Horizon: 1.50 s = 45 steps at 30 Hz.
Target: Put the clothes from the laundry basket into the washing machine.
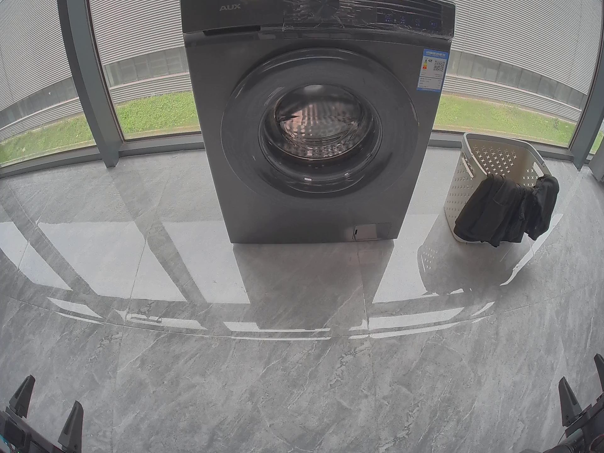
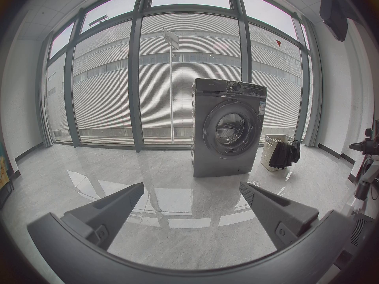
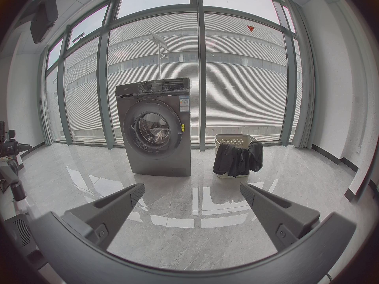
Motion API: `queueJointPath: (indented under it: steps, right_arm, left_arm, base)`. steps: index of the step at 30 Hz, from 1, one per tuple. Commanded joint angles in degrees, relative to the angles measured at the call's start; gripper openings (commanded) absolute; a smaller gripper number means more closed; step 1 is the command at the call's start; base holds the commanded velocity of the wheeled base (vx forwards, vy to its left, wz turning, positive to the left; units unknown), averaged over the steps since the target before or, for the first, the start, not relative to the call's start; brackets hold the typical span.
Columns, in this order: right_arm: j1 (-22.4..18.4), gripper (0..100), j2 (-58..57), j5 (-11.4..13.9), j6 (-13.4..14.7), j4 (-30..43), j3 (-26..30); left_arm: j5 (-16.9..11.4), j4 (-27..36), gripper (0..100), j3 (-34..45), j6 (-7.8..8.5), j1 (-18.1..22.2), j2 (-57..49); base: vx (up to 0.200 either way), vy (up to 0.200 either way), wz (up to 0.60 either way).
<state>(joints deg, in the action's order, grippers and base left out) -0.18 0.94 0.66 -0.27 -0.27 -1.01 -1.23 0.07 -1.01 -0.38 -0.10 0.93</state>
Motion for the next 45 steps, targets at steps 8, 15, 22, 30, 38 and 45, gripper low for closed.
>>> queueJointPath:
  steps: [8, 15, 22, 30, 38, 45]
  right_arm:
    - [0.01, 100, -0.76, 0.04, -0.08, -0.08, 1.01]
    - [0.01, 100, -0.85, 0.04, 0.0, -0.08, 1.01]
    - [0.01, 100, -0.76, -0.04, 0.0, -0.08, 1.01]
    - [0.01, 100, -0.76, 0.04, 0.0, 0.0, 1.01]
    - [0.01, 100, -0.76, 0.13, -0.08, 0.0, 1.01]
    - [0.01, 100, -0.76, 0.13, 0.0, 0.0, 1.01]
  left_arm:
    - [-0.09, -0.07, 100, 1.01, 0.11, 0.01, -0.93]
    - [-0.09, 0.01, 100, 1.01, 0.03, 0.01, -0.93]
    - [-0.09, -0.07, 100, 1.01, 0.03, 0.01, -0.93]
    - [-0.09, -0.07, 100, 1.01, -0.06, 0.01, -0.93]
    - [0.0, 0.01, 100, 1.01, -0.24, 0.01, -0.93]
    - [0.0, 0.01, 100, 1.01, -0.33, 0.01, -0.93]
  base:
    - [0.0, 0.0, 0.0]
    - [0.0, 0.0, 0.0]
    - [0.0, 0.0, 0.0]
    - [0.15, 0.0, 0.0]
    - [0.2, 0.0, 0.0]
    - [0.2, 0.0, 0.0]
